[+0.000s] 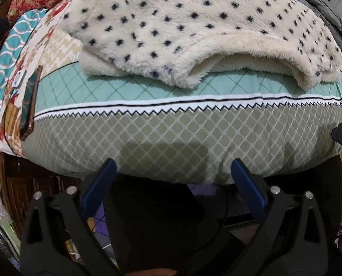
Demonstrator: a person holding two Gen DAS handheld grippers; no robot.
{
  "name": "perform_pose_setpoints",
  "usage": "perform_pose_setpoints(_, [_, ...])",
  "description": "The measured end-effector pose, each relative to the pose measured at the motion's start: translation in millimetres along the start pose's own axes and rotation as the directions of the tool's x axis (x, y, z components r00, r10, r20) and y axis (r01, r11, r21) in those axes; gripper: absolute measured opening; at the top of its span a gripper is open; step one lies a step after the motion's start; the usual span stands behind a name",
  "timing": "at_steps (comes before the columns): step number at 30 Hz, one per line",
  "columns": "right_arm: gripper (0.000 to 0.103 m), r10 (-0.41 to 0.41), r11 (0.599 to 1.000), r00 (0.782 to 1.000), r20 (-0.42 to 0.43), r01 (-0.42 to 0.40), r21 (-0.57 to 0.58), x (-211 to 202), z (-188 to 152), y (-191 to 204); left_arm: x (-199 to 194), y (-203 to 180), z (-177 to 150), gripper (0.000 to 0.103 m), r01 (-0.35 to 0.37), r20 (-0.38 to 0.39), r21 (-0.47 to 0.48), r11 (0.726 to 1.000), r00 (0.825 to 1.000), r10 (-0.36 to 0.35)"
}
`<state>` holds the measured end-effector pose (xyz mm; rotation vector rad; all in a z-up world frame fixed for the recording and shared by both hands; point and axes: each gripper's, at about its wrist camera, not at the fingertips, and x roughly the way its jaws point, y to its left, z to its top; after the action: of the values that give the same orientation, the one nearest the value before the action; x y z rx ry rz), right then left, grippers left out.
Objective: Fold large clothes
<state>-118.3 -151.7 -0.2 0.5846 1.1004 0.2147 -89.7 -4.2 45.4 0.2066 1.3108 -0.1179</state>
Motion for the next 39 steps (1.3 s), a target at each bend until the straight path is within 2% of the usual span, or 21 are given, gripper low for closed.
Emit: perform_pose_setpoints(39, [0.022, 0.004, 1.000, 1.000, -0.007, -0.004, 0.001, 0.9, 4.8, -5.3, 3.8, -3.6, -2.3, 0.096, 0.012, -0.013, 0.011, 1.000, 1.000, -0.011])
